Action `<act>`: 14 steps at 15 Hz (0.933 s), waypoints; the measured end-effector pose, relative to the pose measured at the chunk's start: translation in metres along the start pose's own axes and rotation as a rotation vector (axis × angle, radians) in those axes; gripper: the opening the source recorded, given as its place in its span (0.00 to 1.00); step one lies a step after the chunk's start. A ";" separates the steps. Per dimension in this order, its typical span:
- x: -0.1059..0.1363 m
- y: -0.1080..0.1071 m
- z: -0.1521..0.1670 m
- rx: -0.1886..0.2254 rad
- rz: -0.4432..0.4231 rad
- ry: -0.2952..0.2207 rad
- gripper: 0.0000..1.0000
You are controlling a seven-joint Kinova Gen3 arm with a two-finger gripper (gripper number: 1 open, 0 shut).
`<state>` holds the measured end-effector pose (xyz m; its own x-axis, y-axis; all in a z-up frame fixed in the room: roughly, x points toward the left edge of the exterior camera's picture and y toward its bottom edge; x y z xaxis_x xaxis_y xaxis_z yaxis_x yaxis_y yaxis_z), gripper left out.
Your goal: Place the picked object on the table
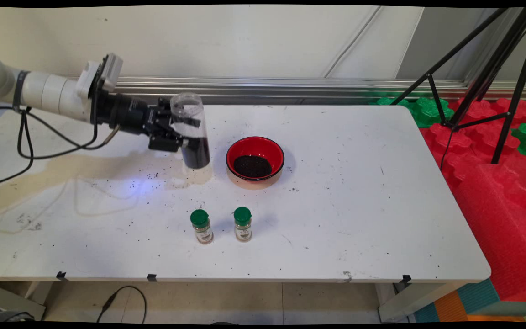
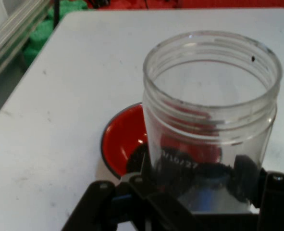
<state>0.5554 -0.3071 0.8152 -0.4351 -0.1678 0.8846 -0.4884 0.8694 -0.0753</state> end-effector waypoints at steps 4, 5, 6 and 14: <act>-0.015 0.014 0.001 -0.014 -0.004 -0.013 0.00; -0.020 0.017 0.002 -0.018 -0.005 -0.016 0.00; -0.024 0.021 0.003 -0.021 -0.005 -0.019 0.00; -0.044 0.036 0.019 -0.016 0.001 -0.029 0.00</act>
<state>0.5428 -0.2770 0.7644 -0.4572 -0.1803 0.8709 -0.4760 0.8768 -0.0684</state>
